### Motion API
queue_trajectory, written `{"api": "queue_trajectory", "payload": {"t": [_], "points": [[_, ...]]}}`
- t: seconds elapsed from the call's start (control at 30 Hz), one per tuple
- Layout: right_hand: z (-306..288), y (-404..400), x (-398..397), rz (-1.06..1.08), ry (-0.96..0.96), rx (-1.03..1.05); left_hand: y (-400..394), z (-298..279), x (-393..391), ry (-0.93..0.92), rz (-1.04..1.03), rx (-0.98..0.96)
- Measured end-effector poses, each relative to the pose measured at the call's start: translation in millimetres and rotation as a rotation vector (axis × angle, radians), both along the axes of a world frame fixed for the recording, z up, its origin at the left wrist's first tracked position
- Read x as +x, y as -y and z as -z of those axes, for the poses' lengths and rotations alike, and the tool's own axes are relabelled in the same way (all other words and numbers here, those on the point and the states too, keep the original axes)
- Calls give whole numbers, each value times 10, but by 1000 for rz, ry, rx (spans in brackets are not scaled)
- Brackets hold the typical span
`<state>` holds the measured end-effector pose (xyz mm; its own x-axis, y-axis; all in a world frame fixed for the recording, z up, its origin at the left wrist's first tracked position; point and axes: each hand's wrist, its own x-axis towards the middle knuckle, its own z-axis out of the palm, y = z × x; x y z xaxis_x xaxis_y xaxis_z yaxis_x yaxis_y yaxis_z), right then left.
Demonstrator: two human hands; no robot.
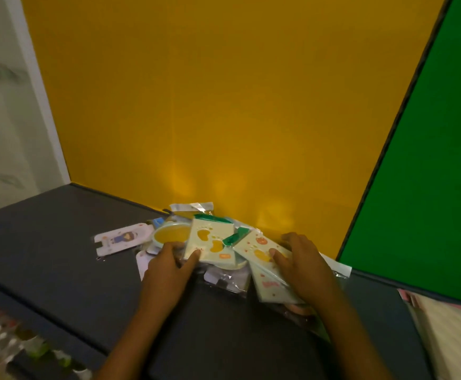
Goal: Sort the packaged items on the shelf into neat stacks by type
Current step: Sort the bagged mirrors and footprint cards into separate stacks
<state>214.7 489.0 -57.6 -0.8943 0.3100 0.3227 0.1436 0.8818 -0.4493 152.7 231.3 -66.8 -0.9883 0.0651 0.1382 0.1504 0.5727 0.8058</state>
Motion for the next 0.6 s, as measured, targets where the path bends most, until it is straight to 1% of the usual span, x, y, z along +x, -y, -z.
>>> {"api": "queue_trajectory", "payload": {"t": [0.2,0.37,0.43,0.53,0.6], "points": [[49,-96,36,18,-1,-14,114,162,-152,82,50,253],[44,-115,70,36,19,-89,181,164,-174,94,81,481],[32,-116,84,41,28,-114,215,143,-173,131,85,604],[19,-117,96,33,83,-120,252,115,-150,185,9,809],[16,-116,106,33,133,-94,279,103,-117,183,-40,882]]}}
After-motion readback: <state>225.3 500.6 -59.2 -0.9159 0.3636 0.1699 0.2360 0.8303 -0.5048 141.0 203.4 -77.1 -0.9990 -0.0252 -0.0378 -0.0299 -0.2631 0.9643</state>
